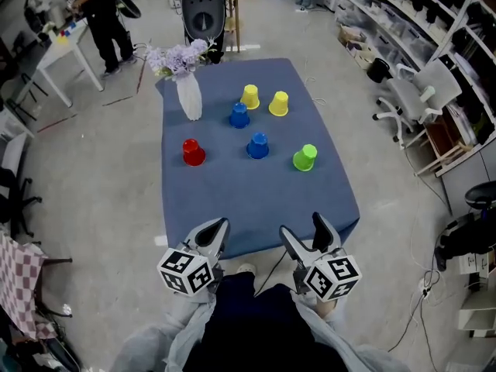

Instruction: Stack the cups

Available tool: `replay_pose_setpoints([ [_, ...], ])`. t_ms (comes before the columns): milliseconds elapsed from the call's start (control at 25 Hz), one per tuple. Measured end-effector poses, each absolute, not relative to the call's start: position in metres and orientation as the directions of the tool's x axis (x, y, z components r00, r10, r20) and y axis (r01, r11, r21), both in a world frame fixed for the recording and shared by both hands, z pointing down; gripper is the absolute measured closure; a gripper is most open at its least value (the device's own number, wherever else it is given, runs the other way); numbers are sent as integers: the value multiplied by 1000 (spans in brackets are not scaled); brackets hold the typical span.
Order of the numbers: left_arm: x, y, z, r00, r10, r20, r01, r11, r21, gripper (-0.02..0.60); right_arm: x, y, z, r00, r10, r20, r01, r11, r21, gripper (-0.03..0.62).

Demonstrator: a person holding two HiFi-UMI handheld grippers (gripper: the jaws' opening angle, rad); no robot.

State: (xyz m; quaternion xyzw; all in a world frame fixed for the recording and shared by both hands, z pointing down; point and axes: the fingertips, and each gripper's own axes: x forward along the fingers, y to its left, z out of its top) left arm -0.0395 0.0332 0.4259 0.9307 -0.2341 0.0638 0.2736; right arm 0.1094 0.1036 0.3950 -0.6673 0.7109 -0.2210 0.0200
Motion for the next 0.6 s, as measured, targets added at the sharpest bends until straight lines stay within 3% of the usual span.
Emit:
replay_pose_setpoints([
  [600, -65, 0, 457, 795, -524, 305, -601, -613, 513, 583, 134, 32, 406, -183, -931, 317, -955, 93, -281, 181],
])
